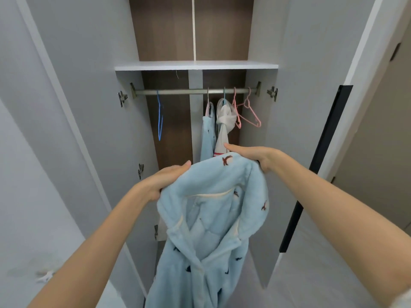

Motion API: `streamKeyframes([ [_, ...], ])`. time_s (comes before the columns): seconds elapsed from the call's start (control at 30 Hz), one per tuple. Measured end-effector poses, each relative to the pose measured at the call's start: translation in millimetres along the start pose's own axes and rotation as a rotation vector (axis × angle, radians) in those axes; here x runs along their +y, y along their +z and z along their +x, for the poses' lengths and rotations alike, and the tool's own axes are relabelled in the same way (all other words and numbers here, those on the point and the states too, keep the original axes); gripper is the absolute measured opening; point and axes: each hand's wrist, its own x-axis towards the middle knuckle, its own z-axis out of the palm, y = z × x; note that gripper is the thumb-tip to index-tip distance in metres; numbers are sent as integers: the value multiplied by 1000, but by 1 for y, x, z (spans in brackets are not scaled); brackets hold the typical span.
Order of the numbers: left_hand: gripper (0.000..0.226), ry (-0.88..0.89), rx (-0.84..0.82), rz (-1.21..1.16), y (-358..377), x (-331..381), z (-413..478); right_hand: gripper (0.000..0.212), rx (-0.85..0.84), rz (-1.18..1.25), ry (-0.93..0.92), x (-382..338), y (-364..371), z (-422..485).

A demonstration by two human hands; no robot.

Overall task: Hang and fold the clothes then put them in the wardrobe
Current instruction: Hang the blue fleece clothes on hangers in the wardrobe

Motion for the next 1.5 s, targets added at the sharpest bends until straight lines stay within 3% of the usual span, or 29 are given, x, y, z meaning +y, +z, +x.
streamKeyframes([
  [0.07, 47, 229, 49, 126, -3, 3, 8, 65, -6, 49, 1, -5, -9, 14],
  [0.13, 66, 417, 21, 363, -8, 5, 16, 62, -6, 93, 14, -12, -17, 30],
  [0.2, 82, 519, 61, 757, -14, 9, 31, 67, 7, 83, 1, -21, -26, 50],
  [0.27, 86, 515, 217, 1014, -21, 15, 48, 74, 24, 45, -1, -32, -35, 69],
  [0.33, 73, 517, 362, 1085, -28, 25, 66, 79, 66, 9, -23, -46, -45, 87],
  [0.47, 29, 378, 457, 1199, -43, 41, 104, 89, 196, -107, -132, -70, -66, 122],
  [0.57, 30, 267, 490, 1065, -43, 53, 133, 81, 262, -283, -234, -78, -80, 153],
  [0.67, 30, 270, 494, 796, -47, 58, 159, 45, 250, -341, -363, -82, -90, 185],
  [0.73, 28, 275, 498, 677, -52, 58, 175, 51, 242, -359, -416, -87, -92, 203],
  [0.87, 40, 223, 577, 527, -67, 57, 201, 33, 175, -452, -482, -110, -84, 239],
  [1.27, 45, 76, 805, 426, -171, 39, 263, 9, 199, -307, -644, -216, -20, 375],
  [1.5, 58, 24, 928, 620, -237, 19, 293, 51, 155, -364, -486, -278, 40, 468],
])
